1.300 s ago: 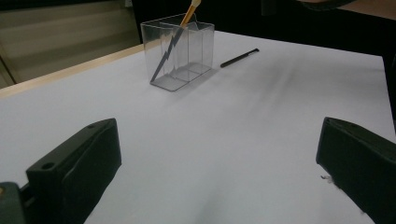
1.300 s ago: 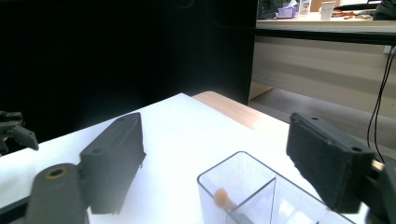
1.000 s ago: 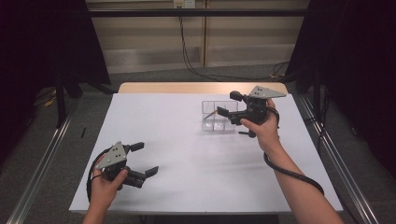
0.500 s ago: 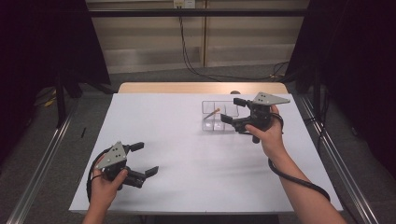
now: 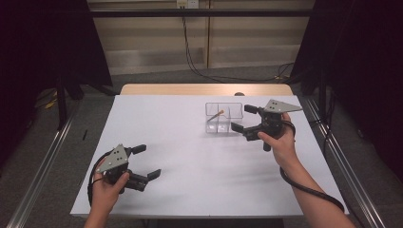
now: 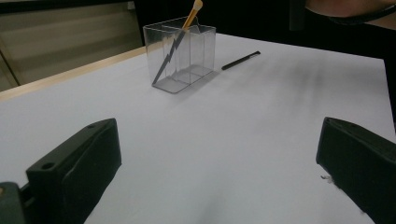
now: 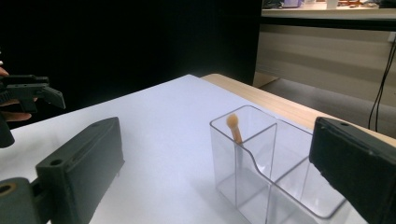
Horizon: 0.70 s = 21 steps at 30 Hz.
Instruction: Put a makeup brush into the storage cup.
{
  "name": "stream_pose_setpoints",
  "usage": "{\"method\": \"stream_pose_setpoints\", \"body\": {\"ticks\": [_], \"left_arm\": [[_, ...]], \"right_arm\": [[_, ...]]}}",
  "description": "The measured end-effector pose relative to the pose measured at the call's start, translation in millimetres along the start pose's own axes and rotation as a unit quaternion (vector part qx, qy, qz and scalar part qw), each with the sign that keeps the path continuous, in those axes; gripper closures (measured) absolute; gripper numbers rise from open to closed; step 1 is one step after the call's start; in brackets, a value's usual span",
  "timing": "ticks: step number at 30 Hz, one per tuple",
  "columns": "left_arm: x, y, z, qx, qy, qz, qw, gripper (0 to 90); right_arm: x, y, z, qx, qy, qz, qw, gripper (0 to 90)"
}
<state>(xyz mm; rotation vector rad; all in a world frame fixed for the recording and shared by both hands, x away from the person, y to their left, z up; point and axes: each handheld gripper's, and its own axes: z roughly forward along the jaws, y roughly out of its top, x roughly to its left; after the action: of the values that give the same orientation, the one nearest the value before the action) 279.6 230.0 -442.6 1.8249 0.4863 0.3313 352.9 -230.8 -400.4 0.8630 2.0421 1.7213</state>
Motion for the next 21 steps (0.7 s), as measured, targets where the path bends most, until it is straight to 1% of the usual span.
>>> {"method": "stream_pose_setpoints", "body": {"ticks": [5,7,16,19,21], "left_arm": [[0.2,0.1,-0.9,0.0,0.002,0.001,1.0,0.0],[0.2,0.2,-0.9,-0.001,0.001,-0.001,1.0,0.0],[0.2,0.0,-1.5,-0.003,0.001,0.001,1.0,0.0],[-0.3,0.3,-2.0,-0.006,0.001,-0.001,1.0,0.0],[-0.3,0.4,-2.0,-0.007,0.002,-0.002,1.0,0.0]], "right_arm": [[-1.7,-3.8,-9.1,-0.003,0.001,-0.003,1.0,1.0],[-1.9,-4.9,-12.7,-0.001,-0.004,-0.007,1.0,1.0],[-2.3,-12.8,-27.4,-0.003,-0.009,-0.004,0.9999,1.0],[-2.3,-14.9,-31.1,-0.001,-0.012,-0.008,0.9999,1.0],[-1.9,-16.1,-33.6,-0.003,-0.013,-0.005,0.9999,1.0]]}}
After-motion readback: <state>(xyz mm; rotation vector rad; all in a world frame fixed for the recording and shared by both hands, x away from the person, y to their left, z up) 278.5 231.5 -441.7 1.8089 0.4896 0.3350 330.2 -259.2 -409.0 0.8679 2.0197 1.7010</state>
